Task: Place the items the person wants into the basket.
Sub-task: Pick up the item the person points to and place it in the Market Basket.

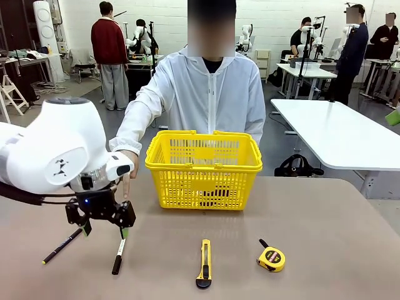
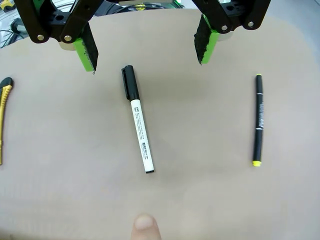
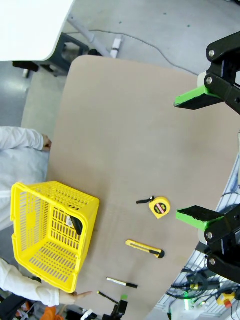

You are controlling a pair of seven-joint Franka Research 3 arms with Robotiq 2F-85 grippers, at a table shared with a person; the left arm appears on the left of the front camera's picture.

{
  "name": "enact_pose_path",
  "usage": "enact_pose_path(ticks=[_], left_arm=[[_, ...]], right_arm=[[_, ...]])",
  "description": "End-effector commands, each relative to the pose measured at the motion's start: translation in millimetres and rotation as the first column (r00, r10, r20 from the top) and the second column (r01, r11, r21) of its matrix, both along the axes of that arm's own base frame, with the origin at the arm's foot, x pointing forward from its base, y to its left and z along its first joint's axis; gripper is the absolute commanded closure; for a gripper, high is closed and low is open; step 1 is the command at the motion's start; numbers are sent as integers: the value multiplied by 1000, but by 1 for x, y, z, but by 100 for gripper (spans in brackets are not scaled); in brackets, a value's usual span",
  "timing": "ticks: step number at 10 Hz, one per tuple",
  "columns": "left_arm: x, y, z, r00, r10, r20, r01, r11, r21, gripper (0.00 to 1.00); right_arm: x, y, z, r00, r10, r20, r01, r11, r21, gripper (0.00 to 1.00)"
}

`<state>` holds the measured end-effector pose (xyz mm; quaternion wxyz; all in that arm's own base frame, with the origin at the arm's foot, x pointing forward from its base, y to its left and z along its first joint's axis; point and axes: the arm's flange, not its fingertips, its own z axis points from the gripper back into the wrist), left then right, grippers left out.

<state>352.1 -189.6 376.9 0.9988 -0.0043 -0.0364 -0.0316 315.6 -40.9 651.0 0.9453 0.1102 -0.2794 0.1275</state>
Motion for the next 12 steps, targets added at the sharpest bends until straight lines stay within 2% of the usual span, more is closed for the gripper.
enact_pose_path(ticks=[1, 7, 10, 11, 12], left_arm=[[-1, -9, -25, 998, 63, -19, -63, 998, -2, 0], [-3, -28, -75, 993, 75, -89, -71, 996, 45, 0], [-1, -25, -75, 993, 83, -84, -80, 996, 36, 0], [0, -23, -76, 995, 69, -78, -67, 997, 26, 4], [2, -23, -78, 993, 66, -94, -63, 997, 41, 58]], right_arm=[[1, 1, -2, 1000, 1, -9, -1, 1000, -3, 0], [1, 1, -2, 1000, 1, -9, -1, 1000, -3, 0], [1, 1, -2, 1000, 1, -9, -1, 1000, -3, 0], [1, 1, -2, 1000, 1, -9, -1, 1000, -3, 0], [1, 1, -2, 1000, 1, -9, -1, 1000, -3, 0]])
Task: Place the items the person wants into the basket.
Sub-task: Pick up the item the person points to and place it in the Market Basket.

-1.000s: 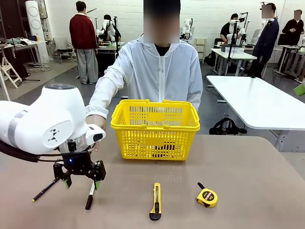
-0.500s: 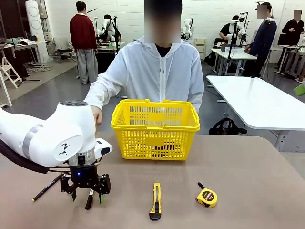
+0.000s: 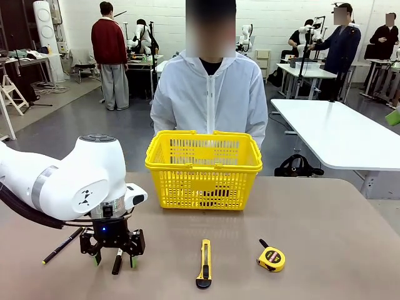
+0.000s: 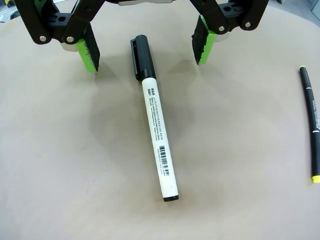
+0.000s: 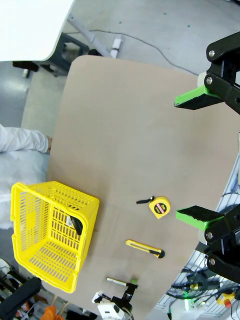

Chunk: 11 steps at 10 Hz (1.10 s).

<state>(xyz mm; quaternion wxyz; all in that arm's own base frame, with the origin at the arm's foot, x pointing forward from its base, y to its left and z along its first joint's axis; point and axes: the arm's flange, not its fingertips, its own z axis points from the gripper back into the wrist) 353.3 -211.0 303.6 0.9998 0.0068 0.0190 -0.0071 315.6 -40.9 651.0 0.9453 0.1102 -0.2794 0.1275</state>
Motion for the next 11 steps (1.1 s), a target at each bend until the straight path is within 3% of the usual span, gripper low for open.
enact_pose_path(ticks=[1, 2, 4, 5, 7, 11], left_arm=[[-1, -3, -8, 1000, 9, 6, -9, 1000, 16, 63], [-1, -3, -8, 1000, 6, 8, -6, 1000, 14, 100], [0, -3, -6, 1000, 0, 11, 0, 1000, 11, 100], [-2, -3, -8, 1000, 1, 11, -1, 1000, 12, 80], [0, -4, -7, 1000, -7, 6, 7, 1000, 13, 100], [-1, -5, -6, 1000, -16, -3, 16, 1000, 9, 100]], right_arm=[[1, 1, -2, 1000, 1, -9, -1, 1000, -3, 0], [1, 1, -2, 1000, 1, -9, -1, 1000, -3, 0], [1, 1, -2, 1000, 1, -9, -1, 1000, -3, 0], [1, 1, -2, 1000, 1, -9, -1, 1000, -3, 0], [1, 1, -2, 1000, 1, -9, -1, 1000, -3, 0], [1, 1, -2, 1000, 1, -9, -1, 1000, -3, 0]])
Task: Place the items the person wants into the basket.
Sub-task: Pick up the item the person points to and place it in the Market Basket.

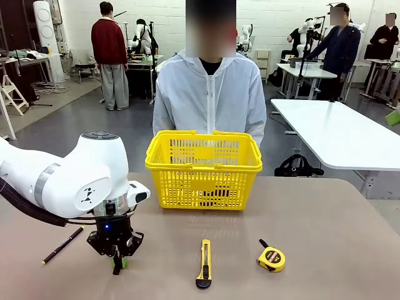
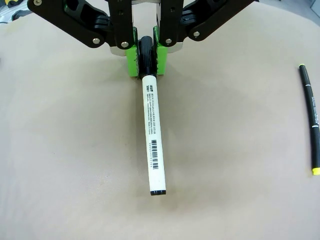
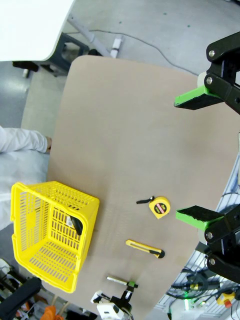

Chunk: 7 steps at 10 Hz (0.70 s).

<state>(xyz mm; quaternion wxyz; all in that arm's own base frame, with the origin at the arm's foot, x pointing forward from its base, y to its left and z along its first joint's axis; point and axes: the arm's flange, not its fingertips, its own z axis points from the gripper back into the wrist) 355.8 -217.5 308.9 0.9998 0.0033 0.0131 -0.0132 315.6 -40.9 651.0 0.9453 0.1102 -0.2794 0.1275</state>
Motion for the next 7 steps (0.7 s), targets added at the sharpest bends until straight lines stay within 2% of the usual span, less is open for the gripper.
enact_pose_path(ticks=[1, 2, 3, 5, 7], left_arm=[[-3, 4, -6, 1000, -10, -5, 10, 1000, 16, 100], [-3, 10, 11, 1000, -29, 9, 29, 999, 15, 100], [-9, 19, 39, 999, -16, 34, 17, 1000, -11, 86], [-22, 36, 110, 994, 12, 112, -11, 1000, -10, 86], [-35, 41, 165, 987, -1, 159, 5, 1000, -30, 86]], right_arm=[[1, 1, -2, 1000, 1, -9, -1, 1000, -3, 0], [1, 1, -2, 1000, 1, -9, -1, 1000, -3, 0], [1, 1, -2, 1000, 1, -9, -1, 1000, -3, 0], [1, 1, -2, 1000, 1, -9, -1, 1000, -3, 0], [1, 1, -2, 1000, 1, -9, -1, 1000, -3, 0]])
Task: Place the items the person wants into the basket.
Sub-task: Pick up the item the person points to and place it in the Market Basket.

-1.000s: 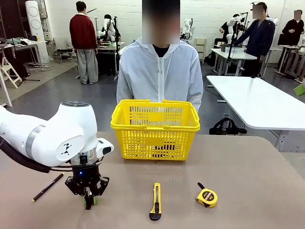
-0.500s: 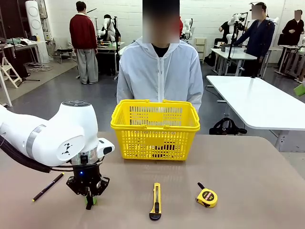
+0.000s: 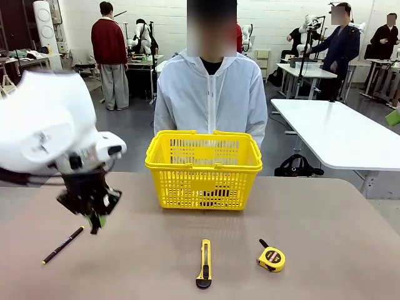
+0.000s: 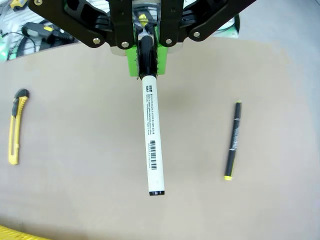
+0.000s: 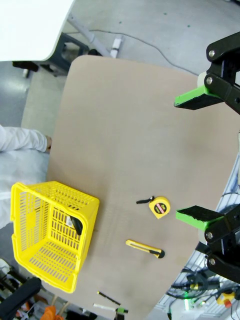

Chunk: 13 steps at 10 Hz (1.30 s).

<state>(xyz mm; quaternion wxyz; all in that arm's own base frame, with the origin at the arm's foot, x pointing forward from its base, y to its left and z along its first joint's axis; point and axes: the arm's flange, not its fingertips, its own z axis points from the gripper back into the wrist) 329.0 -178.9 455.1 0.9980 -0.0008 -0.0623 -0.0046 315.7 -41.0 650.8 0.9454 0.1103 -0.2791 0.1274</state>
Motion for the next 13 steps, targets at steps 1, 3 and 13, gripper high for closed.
enact_pose_path(ticks=[1, 3, 13], left_arm=[[-10, -1, 50, 997, -59, 40, 59, 998, 0, 86], [0, -17, 104, 981, -187, 60, 188, 982, -5, 86], [198, -155, 112, 618, -786, 6, 775, 610, 165, 86]], right_arm=[[1, 1, -2, 1000, 1, -9, -1, 1000, -3, 0], [1, 1, -2, 1000, 1, -9, -1, 1000, -3, 0], [1, 1, -2, 1000, 1, -9, -1, 1000, -3, 0]])
